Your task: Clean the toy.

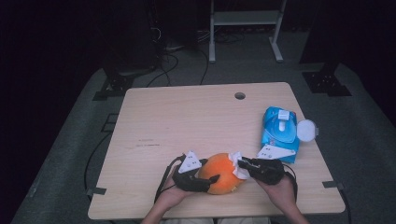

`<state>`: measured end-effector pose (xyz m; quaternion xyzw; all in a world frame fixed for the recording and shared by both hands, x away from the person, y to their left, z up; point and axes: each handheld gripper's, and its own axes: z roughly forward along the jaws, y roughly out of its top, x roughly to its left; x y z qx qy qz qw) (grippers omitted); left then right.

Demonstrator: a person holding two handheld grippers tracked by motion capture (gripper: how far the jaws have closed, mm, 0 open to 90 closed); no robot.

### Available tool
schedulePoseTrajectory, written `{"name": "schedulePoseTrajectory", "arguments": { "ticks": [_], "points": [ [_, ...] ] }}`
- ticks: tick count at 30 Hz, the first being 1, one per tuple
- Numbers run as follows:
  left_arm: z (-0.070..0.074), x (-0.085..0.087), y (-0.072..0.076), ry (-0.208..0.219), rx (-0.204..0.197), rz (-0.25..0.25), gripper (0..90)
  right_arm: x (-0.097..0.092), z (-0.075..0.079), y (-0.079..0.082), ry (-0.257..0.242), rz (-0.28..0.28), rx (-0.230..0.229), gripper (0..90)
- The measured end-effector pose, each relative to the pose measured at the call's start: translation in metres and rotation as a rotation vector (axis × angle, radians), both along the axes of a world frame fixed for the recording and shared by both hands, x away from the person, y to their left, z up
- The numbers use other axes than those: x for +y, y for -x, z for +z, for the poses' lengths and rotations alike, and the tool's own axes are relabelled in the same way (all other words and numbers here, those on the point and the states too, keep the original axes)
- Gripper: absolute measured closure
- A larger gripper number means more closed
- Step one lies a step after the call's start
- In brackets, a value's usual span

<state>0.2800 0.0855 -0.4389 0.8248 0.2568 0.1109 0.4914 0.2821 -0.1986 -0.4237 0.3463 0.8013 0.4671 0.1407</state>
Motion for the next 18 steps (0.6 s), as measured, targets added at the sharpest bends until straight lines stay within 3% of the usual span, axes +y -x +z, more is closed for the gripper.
{"name": "schedulePoseTrajectory", "arguments": {
  "ticks": [3,6,8,11,14,16,18],
  "points": [
    [0.003,-0.001,-0.002,0.020,-0.009,-0.014,24.1,0.001,0.001,0.002,-0.052,0.026,0.011,80.2],
    [0.009,-0.004,-0.005,0.087,-0.001,-0.022,17.4,0.013,0.008,0.006,-0.095,0.085,-0.019,80.1],
    [0.007,-0.005,-0.005,0.051,-0.009,-0.027,20.2,0.019,0.009,0.007,-0.098,0.103,-0.031,80.1],
    [0.003,-0.001,-0.006,0.040,0.014,-0.017,27.4,0.012,0.004,0.002,-0.069,0.067,-0.007,80.2],
    [0.003,0.004,-0.006,0.037,0.017,-0.011,27.6,-0.003,-0.008,-0.006,-0.070,-0.019,0.072,80.4],
    [0.002,0.007,-0.006,0.043,0.025,-0.008,27.6,-0.008,-0.012,-0.007,-0.096,-0.014,0.095,80.3],
    [0.002,0.006,-0.006,0.044,0.024,-0.005,27.6,-0.003,-0.006,-0.003,-0.114,0.009,0.073,80.1]
  ]
}}
